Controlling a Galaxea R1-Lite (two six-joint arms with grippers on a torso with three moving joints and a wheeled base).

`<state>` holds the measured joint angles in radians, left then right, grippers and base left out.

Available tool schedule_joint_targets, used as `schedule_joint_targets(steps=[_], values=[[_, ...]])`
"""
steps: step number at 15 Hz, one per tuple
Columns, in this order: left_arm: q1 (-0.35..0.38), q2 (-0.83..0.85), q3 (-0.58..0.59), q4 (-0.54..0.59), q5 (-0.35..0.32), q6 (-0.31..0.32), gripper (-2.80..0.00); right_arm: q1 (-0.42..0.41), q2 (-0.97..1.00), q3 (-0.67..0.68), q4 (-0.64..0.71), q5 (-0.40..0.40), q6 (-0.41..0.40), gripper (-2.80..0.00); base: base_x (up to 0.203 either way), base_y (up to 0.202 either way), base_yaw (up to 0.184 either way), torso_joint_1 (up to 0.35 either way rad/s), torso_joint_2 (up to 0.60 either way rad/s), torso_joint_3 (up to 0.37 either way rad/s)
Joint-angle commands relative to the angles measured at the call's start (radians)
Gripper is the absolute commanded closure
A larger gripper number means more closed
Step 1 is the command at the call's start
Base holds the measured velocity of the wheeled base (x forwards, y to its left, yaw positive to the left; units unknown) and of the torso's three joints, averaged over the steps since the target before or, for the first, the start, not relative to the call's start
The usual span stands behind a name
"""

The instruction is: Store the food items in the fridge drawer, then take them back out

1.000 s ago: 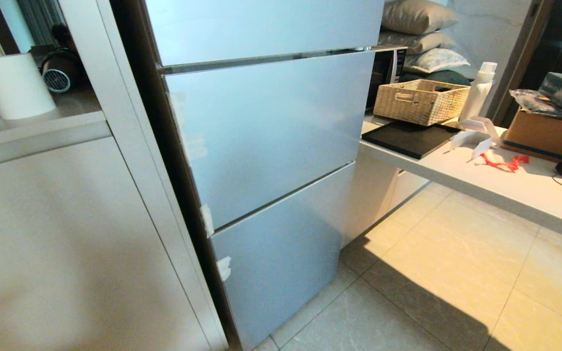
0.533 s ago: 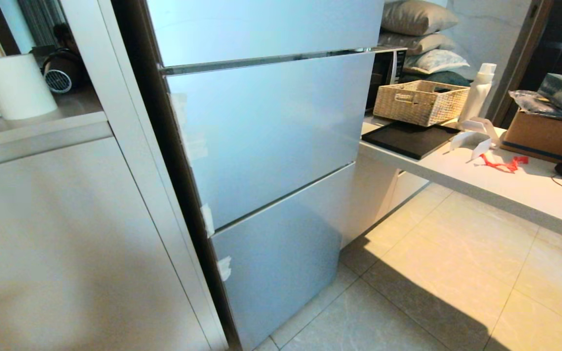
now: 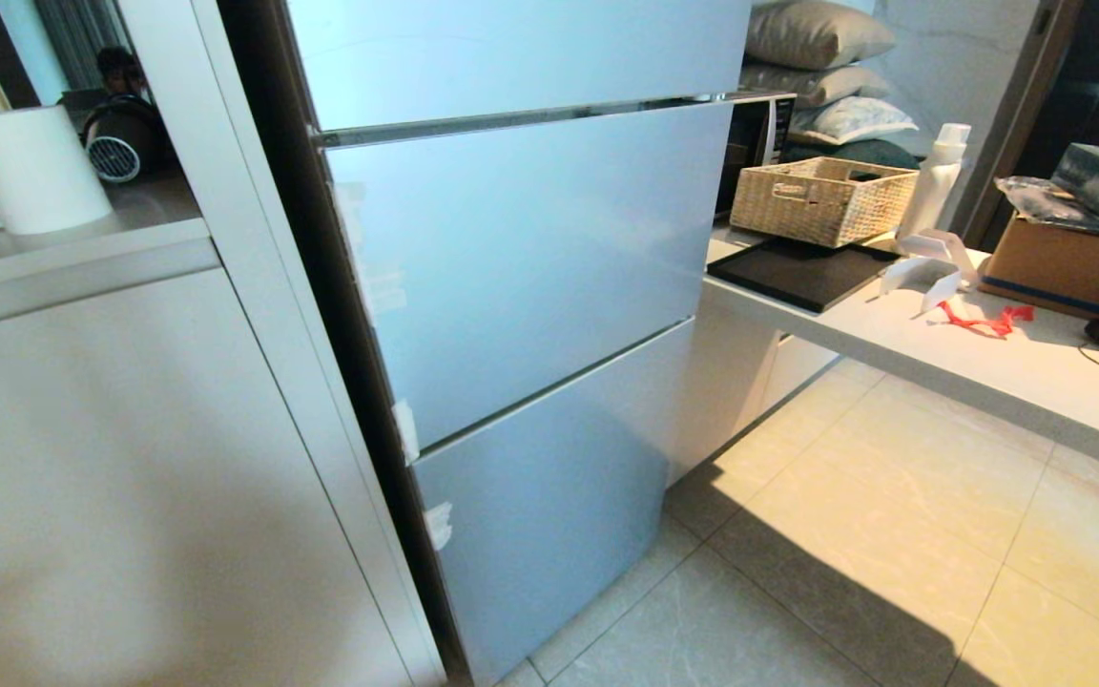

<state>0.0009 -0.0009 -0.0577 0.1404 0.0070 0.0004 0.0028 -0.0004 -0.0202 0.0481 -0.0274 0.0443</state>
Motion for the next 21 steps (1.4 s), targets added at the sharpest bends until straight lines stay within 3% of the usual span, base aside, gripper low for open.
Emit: schedule_joint_targets(steps=[1,3,5,8,12,17,21], values=[[0.001,-0.001,0.001,0.001,0.001,0.009,0.0,0.0,0.002,0.0,0.004,0.0,0.0,0.0,0.0,0.0,0.0,0.0,0.0,0.0],[0.0,-0.001,-0.011,-0.01,-0.006,0.011,0.0,0.0,0.002,0.0,0.004,0.0,0.0,0.0,0.0,0.0,0.0,0.0,0.0,0.0],[0.0,0.024,-0.122,-0.051,-0.029,0.001,0.0,0.0,0.002,0.0,0.004,0.0,0.0,0.0,0.0,0.0,0.0,0.0,0.0,0.0],[-0.005,0.258,-0.24,-0.085,-0.096,-0.087,0.0,0.0,0.002,0.0,0.004,0.0,0.0,0.0,0.0,0.0,0.0,0.0,0.0,0.0],[-0.007,0.756,-0.355,-0.259,-0.193,-0.398,0.0,0.0,0.002,-0.001,0.004,0.0,0.0,0.0,0.0,0.0,0.0,0.0,0.0,0.0],[-0.016,1.294,-0.591,-0.522,-0.224,-0.756,0.0,0.0,0.002,0.0,0.004,0.0,0.0,0.0,0.0,0.0,0.0,0.0,0.0,0.0],[-0.063,1.516,-0.83,-0.605,-0.098,-0.948,0.0,0.0,0.001,0.0,0.004,0.0,0.0,0.0,0.0,0.0,0.0,0.0,0.0,0.0]])
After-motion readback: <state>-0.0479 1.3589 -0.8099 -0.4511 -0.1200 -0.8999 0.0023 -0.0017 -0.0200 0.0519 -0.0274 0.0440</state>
